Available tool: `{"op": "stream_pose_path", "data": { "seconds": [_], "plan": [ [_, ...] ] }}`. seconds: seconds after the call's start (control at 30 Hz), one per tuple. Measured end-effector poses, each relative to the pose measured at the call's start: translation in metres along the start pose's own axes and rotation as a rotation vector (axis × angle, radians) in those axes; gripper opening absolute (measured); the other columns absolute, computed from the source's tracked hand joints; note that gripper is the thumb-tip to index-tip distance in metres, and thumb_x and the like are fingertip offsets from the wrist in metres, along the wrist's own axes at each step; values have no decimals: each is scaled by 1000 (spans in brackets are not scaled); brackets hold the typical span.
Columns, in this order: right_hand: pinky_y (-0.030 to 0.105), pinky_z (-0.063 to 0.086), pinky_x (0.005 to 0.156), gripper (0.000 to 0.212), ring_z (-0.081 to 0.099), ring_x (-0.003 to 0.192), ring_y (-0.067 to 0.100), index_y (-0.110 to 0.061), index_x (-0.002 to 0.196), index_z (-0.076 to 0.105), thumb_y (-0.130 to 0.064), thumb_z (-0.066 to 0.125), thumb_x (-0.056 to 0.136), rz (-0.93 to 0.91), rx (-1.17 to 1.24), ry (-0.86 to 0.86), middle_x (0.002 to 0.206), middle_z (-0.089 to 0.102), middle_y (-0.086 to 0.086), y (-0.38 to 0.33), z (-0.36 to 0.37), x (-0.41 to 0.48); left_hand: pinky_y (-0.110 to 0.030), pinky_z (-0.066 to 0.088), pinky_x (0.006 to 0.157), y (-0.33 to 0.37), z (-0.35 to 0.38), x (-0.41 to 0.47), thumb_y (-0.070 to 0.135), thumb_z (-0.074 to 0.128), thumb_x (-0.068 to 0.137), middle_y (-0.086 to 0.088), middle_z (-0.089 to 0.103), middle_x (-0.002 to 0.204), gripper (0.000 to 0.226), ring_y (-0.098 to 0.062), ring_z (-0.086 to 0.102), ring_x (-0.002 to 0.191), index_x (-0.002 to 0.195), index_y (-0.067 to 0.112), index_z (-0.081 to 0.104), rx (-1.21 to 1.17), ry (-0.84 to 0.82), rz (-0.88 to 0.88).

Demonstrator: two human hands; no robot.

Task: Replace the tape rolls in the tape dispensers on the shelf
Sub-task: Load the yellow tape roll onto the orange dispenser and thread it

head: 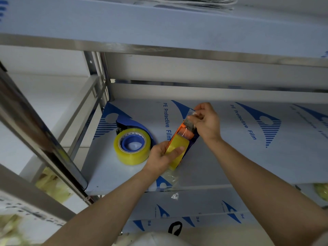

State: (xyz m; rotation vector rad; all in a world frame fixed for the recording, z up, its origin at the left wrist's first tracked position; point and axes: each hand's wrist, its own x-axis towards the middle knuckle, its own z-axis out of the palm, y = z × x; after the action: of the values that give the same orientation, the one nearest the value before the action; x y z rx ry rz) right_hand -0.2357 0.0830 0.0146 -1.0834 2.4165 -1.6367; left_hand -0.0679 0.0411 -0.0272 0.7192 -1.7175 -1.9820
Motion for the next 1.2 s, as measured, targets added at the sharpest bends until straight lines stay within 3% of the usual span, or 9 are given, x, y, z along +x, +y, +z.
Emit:
{"op": "stream_pose_path", "data": {
  "seconds": [0.17,0.33,0.5,0.7,0.83,0.93,0.97,1.1,1.2],
  "plan": [
    [28,49,69,32,58,74,16,-8,99,54,-8,74,74,39,23,9,77,58,-3,2,-1,2,-41,55,70,-2,0,-1,18,68,84,-18,64,77,12,-29,62,69,76,13,60,12,11,4],
    [13,47,53,33,53,51,0,-15,90,50,-5,76,72,138,131,60,68,57,-5,5,-2,5,-27,55,53,1,-1,-1,17,68,84,-10,64,65,14,-16,63,51,73,11,60,-18,20,-21],
    [27,48,57,35,53,56,15,-25,77,47,-5,76,72,195,149,69,69,57,2,2,-10,16,-24,52,46,5,0,0,16,70,82,-11,63,60,20,-13,60,43,68,7,59,-42,44,-42],
    [14,43,39,31,49,36,0,-11,89,50,-4,75,73,228,75,-15,68,56,0,4,-13,25,-19,47,39,8,4,0,13,70,81,3,58,42,29,-7,55,36,58,10,54,-58,93,-40],
    [23,50,56,25,56,60,14,-11,89,53,-6,74,76,247,47,-48,81,61,7,9,-11,28,-20,48,39,8,2,0,15,72,80,1,60,44,26,-9,57,37,61,7,56,-58,122,-52],
    [5,45,52,23,55,64,6,-4,96,58,-8,72,79,243,3,-97,86,62,5,9,-12,31,-19,48,39,8,1,0,14,72,79,1,61,44,27,-9,57,37,59,7,56,-63,133,-46],
    [6,44,52,25,57,67,8,-2,99,59,-9,72,79,247,-14,-108,88,62,5,9,-12,32,-19,47,38,8,1,0,13,71,80,2,60,43,28,-8,56,36,58,7,55,-62,134,-45],
    [22,49,71,29,59,83,14,-4,98,60,-13,76,75,294,-67,-126,87,63,3,14,-12,33,-19,47,36,9,1,1,10,70,81,1,59,42,28,-9,55,34,57,7,55,-55,120,-38],
    [36,54,83,25,62,86,18,-12,84,60,-17,80,70,357,-49,-123,88,64,3,19,-9,32,-20,46,36,10,1,2,10,70,81,0,60,42,27,-10,55,33,58,5,56,-63,108,-36]
  ]
}}
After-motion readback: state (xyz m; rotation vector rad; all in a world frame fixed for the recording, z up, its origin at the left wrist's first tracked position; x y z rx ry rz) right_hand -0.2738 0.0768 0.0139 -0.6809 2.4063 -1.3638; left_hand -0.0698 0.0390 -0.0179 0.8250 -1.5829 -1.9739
